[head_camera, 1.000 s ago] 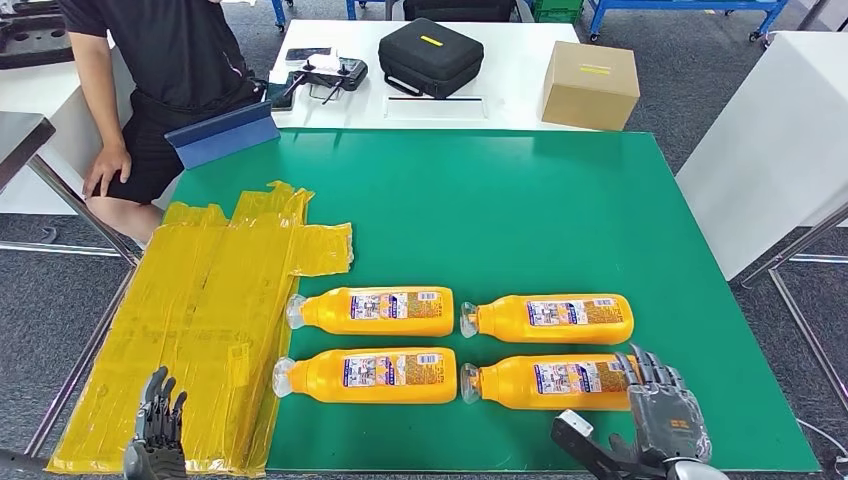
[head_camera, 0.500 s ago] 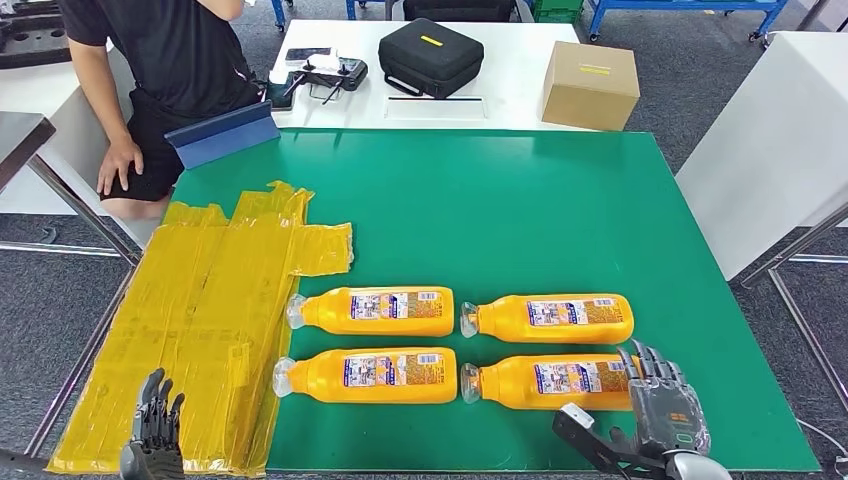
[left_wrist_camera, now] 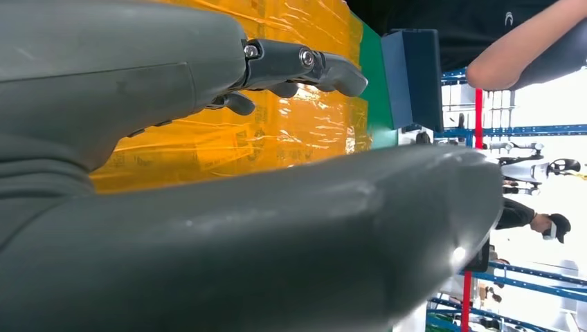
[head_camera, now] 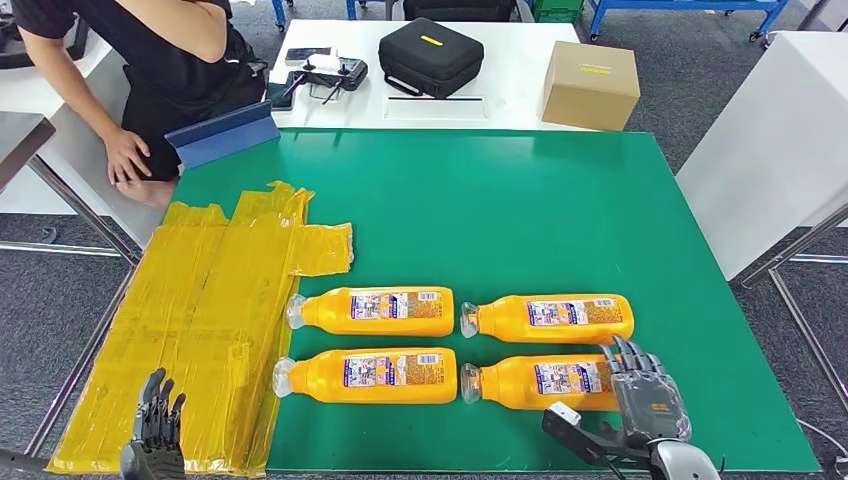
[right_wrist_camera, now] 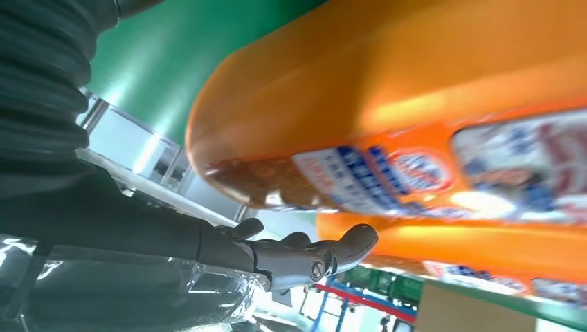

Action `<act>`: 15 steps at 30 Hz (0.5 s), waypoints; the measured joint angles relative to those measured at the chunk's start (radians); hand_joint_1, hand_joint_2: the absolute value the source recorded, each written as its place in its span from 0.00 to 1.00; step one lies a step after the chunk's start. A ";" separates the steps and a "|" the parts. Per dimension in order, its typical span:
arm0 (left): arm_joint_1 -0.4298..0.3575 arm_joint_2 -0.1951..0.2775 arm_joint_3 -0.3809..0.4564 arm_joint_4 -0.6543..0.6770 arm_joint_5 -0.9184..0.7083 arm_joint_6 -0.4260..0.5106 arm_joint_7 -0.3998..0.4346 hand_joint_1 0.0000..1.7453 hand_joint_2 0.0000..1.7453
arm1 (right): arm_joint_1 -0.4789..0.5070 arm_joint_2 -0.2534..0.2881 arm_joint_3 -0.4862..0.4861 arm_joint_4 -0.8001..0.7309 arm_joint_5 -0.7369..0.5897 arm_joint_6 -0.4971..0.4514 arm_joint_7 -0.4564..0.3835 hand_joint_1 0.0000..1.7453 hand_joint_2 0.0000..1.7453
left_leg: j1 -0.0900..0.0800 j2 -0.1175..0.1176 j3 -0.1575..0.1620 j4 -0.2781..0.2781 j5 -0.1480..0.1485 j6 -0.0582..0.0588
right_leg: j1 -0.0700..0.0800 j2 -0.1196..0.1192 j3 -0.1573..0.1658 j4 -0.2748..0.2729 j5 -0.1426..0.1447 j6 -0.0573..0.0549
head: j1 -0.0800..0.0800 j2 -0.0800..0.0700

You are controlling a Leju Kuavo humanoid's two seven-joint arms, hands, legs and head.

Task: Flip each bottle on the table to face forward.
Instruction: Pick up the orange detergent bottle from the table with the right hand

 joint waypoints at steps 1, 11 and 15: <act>0.000 0.000 0.000 -0.001 0.001 0.000 0.002 0.00 0.00 | 0.000 -0.003 0.009 0.005 -0.001 0.001 0.005 0.00 1.00 | 0.000 0.000 0.000 0.000 0.000 0.000 | 0.000 0.000 0.000 0.000 0.000 0.000 | 0.000 0.000; -0.030 0.000 0.001 0.008 -0.007 -0.020 0.006 0.00 0.00 | -0.017 0.000 0.047 0.040 0.005 0.051 0.024 0.48 1.00 | 0.001 0.002 0.005 0.000 -0.001 -0.001 | 0.000 0.002 -0.006 0.000 -0.001 -0.001 | 0.000 0.000; -0.042 0.000 0.001 0.019 -0.012 -0.024 0.006 0.00 0.00 | -0.020 0.008 0.046 0.054 0.007 0.064 0.024 0.95 1.00 | 0.001 0.004 0.006 0.000 -0.002 -0.001 | 0.000 0.004 -0.006 -0.001 0.000 -0.001 | 0.000 0.000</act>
